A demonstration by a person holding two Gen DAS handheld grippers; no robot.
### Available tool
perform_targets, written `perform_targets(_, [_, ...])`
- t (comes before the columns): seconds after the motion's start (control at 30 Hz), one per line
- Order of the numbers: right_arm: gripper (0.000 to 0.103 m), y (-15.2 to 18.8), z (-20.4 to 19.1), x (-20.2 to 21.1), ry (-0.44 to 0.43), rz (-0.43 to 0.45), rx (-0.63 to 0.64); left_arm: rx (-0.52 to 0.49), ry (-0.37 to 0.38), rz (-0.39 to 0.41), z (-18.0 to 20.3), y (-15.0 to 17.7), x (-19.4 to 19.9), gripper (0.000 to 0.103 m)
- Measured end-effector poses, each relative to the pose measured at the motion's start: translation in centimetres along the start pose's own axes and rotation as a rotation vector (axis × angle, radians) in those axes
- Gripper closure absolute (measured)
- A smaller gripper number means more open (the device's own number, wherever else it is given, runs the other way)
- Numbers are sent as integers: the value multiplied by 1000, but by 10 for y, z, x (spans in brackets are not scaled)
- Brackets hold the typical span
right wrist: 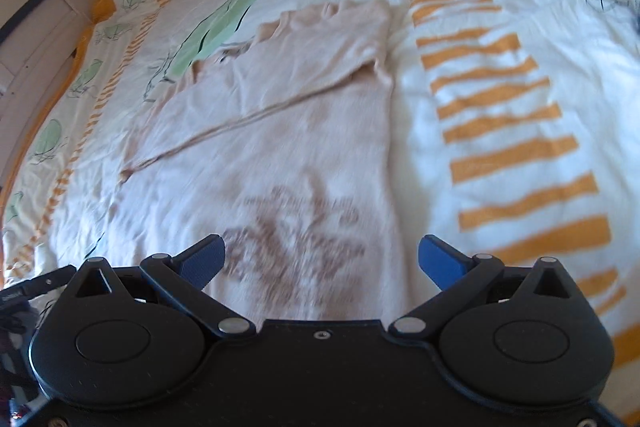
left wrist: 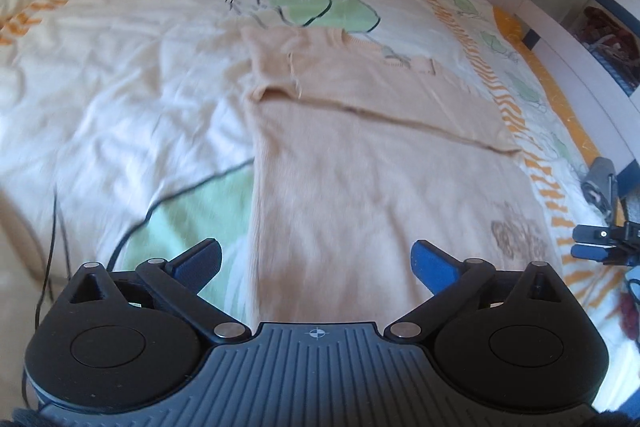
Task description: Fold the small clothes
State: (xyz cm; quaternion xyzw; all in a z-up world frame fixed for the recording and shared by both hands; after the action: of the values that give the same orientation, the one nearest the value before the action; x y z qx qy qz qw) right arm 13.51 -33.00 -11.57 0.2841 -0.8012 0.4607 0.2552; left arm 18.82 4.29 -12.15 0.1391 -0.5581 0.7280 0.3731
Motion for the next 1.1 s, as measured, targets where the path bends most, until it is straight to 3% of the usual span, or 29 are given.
perform_targets(0.27, [0, 49, 6, 18, -8, -90, -54, 48, 6, -88, -6, 39, 17, 0])
perform_targets(0.6, [0, 61, 5, 23, -61, -124, -99, 27, 2, -145, -5, 62, 12, 0])
perform_targets(1.1, [0, 69, -2, 18, -132, -180, -139, 65, 37, -105, 0, 59, 3, 1])
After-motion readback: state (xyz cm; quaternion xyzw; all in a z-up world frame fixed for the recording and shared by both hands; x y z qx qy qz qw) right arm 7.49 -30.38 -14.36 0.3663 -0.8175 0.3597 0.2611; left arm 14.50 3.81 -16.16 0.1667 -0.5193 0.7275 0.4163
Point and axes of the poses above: each gripper's, at about its wrist camera, not at the fingertips, and x roughly against the way its jaws point, z to its right, y to its underside, the point moved 9 cm from there along -x, roughly the way its jaws point, and after that the axes turned 13 degrees about z, right-handed, at the moved point
